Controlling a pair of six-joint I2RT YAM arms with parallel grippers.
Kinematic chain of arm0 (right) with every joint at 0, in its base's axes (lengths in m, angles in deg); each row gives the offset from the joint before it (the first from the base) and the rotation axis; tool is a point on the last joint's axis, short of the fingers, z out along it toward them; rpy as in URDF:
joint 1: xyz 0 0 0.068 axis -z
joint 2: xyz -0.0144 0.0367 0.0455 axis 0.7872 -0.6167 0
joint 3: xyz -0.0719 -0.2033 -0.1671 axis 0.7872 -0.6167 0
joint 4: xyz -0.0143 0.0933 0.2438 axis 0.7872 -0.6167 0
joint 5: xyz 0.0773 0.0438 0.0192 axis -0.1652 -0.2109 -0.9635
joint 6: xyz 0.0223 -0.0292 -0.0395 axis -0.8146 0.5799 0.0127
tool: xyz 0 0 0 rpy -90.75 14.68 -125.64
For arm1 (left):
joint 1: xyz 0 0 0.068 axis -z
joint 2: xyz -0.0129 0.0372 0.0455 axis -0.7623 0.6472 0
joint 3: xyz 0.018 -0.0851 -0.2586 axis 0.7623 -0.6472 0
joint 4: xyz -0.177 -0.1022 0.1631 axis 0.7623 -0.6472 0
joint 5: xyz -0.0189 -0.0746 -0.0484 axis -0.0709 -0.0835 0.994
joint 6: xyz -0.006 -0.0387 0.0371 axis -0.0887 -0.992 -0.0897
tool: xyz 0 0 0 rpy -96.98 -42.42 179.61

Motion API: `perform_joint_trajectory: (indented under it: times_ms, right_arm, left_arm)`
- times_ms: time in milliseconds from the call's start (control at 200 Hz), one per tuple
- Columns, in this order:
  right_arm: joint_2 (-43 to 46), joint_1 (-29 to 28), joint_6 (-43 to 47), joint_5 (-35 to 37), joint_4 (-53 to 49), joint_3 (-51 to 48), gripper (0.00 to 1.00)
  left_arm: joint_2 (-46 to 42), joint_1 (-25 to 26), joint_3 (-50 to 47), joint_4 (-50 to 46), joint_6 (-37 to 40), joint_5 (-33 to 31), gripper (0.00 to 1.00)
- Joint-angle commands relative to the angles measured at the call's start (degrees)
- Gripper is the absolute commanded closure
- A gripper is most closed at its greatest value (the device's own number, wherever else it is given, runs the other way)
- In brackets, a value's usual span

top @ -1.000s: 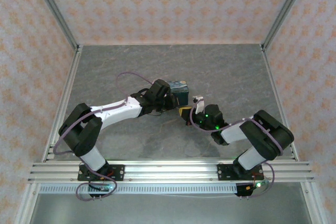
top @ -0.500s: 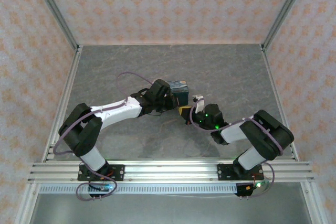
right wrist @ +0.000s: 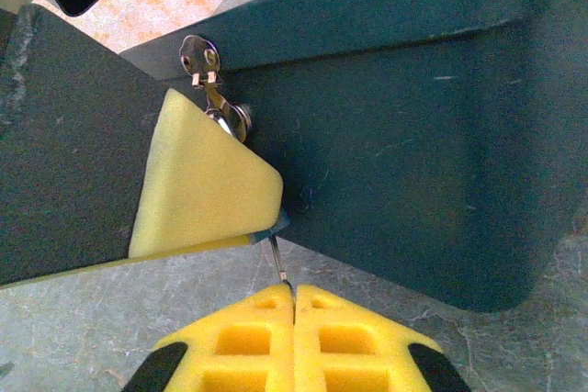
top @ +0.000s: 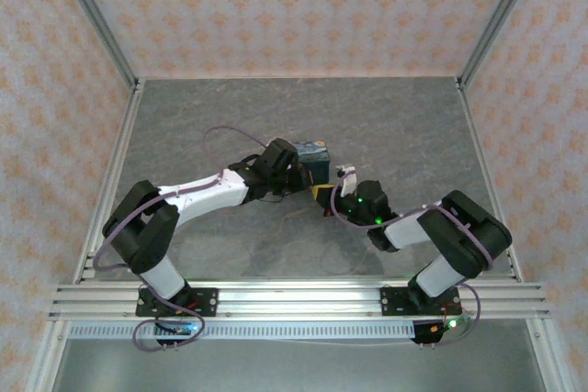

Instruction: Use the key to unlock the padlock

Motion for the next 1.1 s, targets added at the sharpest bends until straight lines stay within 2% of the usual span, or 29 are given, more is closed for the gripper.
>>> perform_joint_trajectory:
  times_ms: [0, 1096]
  right_arm:
    - [-0.81, -0.37, 1.04, 0.73, 2.76, 1.49, 1.0]
    - [-5.55, -0.37, 5.1, 3.26, 2.1, 5.42, 1.0]
  left_arm:
    - [-2.17, -0.31, 1.55, 1.33, -0.56, 0.08, 0.74]
    - [-1.77, -0.31, 1.55, 1.51, -0.6, 0.51, 0.74]
